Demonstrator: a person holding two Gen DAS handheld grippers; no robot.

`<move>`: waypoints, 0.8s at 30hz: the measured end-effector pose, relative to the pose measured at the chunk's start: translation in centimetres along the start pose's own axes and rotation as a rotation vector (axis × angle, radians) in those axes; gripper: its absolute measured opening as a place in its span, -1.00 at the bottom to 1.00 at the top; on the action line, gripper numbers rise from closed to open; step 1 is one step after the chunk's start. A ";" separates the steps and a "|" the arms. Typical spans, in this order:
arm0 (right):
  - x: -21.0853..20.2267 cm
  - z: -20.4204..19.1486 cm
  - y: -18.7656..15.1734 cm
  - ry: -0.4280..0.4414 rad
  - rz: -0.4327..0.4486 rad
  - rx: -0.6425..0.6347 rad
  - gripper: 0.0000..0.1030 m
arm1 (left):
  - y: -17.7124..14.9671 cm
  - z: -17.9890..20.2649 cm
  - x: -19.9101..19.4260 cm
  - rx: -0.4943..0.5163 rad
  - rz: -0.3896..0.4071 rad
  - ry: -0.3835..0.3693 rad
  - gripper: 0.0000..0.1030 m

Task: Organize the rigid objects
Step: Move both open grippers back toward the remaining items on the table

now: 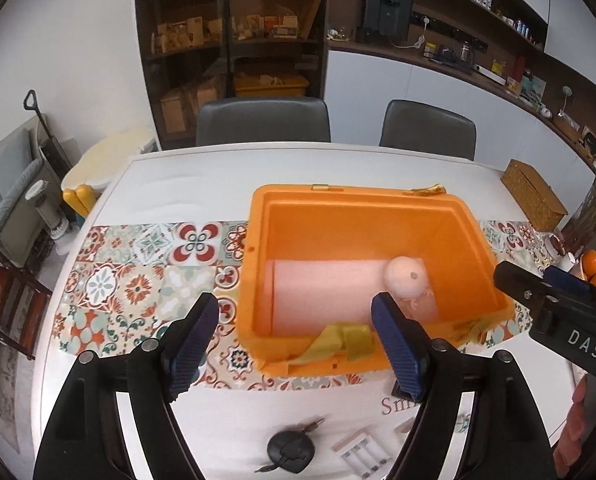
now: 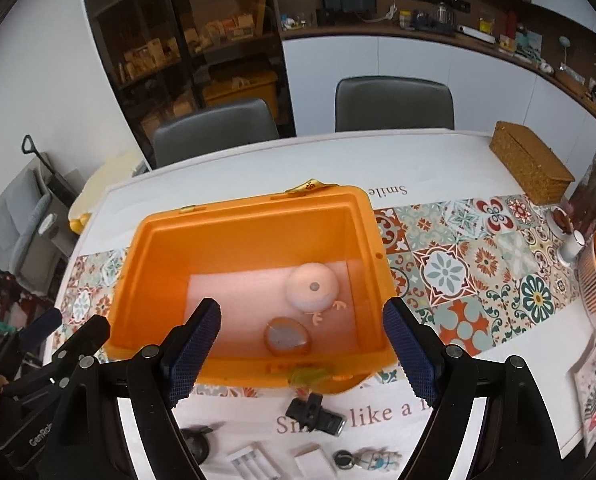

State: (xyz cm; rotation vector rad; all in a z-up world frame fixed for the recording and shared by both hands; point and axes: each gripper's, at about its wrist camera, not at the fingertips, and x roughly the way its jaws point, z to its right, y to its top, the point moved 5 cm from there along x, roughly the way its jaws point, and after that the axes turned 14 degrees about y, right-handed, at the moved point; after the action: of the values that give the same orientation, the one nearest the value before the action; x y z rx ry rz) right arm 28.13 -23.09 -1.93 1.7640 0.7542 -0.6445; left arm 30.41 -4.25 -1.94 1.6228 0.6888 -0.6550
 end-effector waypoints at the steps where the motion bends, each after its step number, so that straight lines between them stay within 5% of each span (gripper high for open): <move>1: -0.3 -0.1 -0.4 -0.003 0.003 -0.002 0.62 | -0.4 -0.2 -0.3 0.001 0.004 0.008 0.60; 8: -1.9 -0.7 -2.8 0.001 0.018 -0.005 0.62 | -2.7 -1.3 -1.7 -0.011 0.008 0.006 0.77; 24: -2.5 -2.2 -8.4 0.005 0.007 -0.008 0.62 | -7.5 -3.4 -2.8 -0.020 0.043 -0.008 0.78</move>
State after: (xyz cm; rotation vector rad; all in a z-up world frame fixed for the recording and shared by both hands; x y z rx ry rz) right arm 20.35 -19.49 -4.61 1.7609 0.7523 -0.6324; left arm 23.15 -0.15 -4.28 1.6116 0.6515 -0.6215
